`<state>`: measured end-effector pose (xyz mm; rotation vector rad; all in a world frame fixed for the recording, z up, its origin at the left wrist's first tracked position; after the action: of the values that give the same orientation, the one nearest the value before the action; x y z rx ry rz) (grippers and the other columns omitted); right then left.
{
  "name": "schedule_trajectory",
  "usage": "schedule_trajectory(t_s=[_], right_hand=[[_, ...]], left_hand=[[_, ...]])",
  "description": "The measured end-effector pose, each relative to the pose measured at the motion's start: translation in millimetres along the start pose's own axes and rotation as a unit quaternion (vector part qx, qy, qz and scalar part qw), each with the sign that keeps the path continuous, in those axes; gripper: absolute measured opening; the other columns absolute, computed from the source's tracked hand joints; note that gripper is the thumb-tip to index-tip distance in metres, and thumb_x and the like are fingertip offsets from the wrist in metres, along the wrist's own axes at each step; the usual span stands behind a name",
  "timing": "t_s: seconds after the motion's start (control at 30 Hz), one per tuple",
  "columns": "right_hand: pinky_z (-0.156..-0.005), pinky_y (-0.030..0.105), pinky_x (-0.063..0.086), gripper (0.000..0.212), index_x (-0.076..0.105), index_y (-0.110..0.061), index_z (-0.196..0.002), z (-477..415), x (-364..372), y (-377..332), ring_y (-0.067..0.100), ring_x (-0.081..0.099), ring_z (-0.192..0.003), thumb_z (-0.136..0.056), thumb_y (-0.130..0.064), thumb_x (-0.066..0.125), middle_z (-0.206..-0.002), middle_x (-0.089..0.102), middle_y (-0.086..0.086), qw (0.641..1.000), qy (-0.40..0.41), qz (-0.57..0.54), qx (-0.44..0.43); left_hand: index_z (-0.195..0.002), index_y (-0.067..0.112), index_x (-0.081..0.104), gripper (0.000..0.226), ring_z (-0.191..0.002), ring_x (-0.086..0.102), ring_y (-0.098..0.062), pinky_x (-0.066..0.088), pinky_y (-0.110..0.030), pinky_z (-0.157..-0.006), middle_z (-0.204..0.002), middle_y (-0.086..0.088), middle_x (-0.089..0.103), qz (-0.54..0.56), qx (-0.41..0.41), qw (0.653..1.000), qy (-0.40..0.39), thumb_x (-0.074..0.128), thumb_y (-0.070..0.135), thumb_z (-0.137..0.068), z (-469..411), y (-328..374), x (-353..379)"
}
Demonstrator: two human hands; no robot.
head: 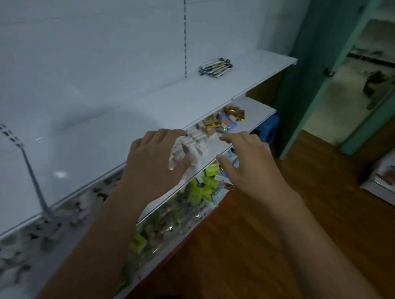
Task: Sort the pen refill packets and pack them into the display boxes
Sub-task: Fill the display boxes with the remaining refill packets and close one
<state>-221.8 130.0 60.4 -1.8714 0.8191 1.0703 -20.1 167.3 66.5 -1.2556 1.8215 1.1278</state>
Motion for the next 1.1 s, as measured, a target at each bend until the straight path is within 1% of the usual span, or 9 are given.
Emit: schedule_trajectory(t_s=[0.1,0.23,0.37,0.5,0.67,0.8,0.9,0.97,1.1], right_hand=[[-0.104,0.05,0.04,0.045,0.049,-0.032,-0.143,-6.6,-9.5,53.5,0.022,0.048,-0.123,-0.102,-0.052,0.052,-0.13,0.055,-0.004,0.999,0.005,0.018,0.031],[-0.1,0.044,0.038,0.044,0.049,-0.034,-0.141,-33.5,-13.8,123.8,0.02,0.048,-0.122,-0.101,-0.053,0.051,-0.129,0.055,-0.006,0.997,0.003,0.051,0.06],[-0.099,0.042,0.037,0.045,0.048,-0.034,-0.144,-78.9,-18.6,191.9,0.019,0.048,-0.121,-0.102,-0.051,0.051,-0.129,0.054,-0.006,0.993,-0.002,0.081,0.089],[-0.097,0.04,0.037,0.045,0.05,-0.033,-0.143,-130.2,-28.5,249.1,0.018,0.05,-0.12,-0.102,-0.052,0.053,-0.131,0.055,-0.006,0.989,-0.008,0.104,0.109],[-0.093,0.037,0.034,0.046,0.049,-0.034,-0.143,-186.3,-43.0,308.6,0.018,0.049,-0.12,-0.1,-0.051,0.055,-0.131,0.057,-0.006,0.984,0.005,0.11,0.138],[-0.1,0.04,0.037,0.047,0.048,-0.033,-0.144,-228.0,-42.0,351.0,0.017,0.049,-0.123,-0.101,-0.051,0.054,-0.134,0.056,-0.006,0.987,0.001,0.1,0.129],[-0.106,0.043,0.038,0.048,0.048,-0.032,-0.145,-266.0,-35.9,386.2,0.019,0.048,-0.127,-0.101,-0.05,0.054,-0.136,0.055,-0.005,0.99,-0.005,0.083,0.114],[-0.109,0.046,0.039,0.048,0.047,-0.033,-0.145,-294.5,-29.5,409.0,0.019,0.048,-0.127,-0.101,-0.049,0.055,-0.136,0.054,-0.004,0.993,-0.006,0.067,0.094],[-0.106,0.047,0.039,0.047,0.047,-0.034,-0.145,-359.3,-15.0,447.2,0.02,0.048,-0.126,-0.102,-0.05,0.053,-0.135,0.054,-0.005,0.999,-0.024,0.035,0.029]], left_hand=[[-0.136,0.035,0.053,0.052,-0.121,0.056,-0.023,0.044,-0.043,-0.098,-0.13,0.01,0.061,-0.004,0.031,0.999,-0.005,0.048,0.065,-0.094,-39.9,38.0,32.7],[-0.135,0.032,0.055,0.051,-0.119,0.056,-0.023,0.045,-0.042,-0.094,-0.129,0.008,0.061,0.02,0.075,0.997,-0.015,0.05,0.062,-0.094,-102.9,73.5,84.2],[-0.141,0.033,0.051,0.059,-0.127,0.052,-0.023,0.044,-0.045,-0.098,-0.138,0.008,0.057,0.035,0.09,0.995,-0.038,0.048,0.066,-0.092,-177.5,92.0,141.6],[-0.143,0.034,0.05,0.063,-0.129,0.05,-0.022,0.043,-0.047,-0.1,-0.139,0.008,0.057,0.049,0.119,0.99,-0.066,0.041,0.071,-0.092,-255.8,118.4,182.7],[-0.144,0.033,0.049,0.057,-0.128,0.051,-0.022,0.043,-0.047,-0.102,-0.139,0.008,0.058,0.037,0.163,0.982,-0.086,0.051,0.064,-0.096,-335.9,148.3,221.9],[-0.144,0.033,0.05,0.06,-0.13,0.051,-0.022,0.042,-0.047,-0.104,-0.141,0.007,0.058,0.024,0.157,0.983,-0.092,0.049,0.066,-0.095,-388.3,153.7,254.5],[-0.141,0.03,0.053,0.063,-0.125,0.056,-0.025,0.044,-0.046,-0.1,-0.136,0.004,0.062,-0.005,0.148,0.986,-0.071,0.043,0.069,-0.093,-424.2,151.4,277.2],[-0.14,0.03,0.054,0.063,-0.122,0.058,-0.026,0.046,-0.046,-0.097,-0.133,0.003,0.064,-0.025,0.127,0.989,-0.065,0.042,0.069,-0.091,-449.0,146.9,292.5],[-0.141,0.033,0.052,0.057,-0.126,0.056,-0.024,0.044,-0.045,-0.1,-0.137,0.006,0.061,-0.041,0.053,0.996,-0.05,0.046,0.067,-0.095,-495.6,132.3,313.3]])
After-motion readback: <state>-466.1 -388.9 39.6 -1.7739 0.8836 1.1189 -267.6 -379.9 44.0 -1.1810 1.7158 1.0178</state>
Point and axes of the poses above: each hand's wrist, its own z-axis away from the middle knuckle, its own x-axis out of the palm, y = z × x, the point moved 9 cm from there along -z, towards the middle knuckle
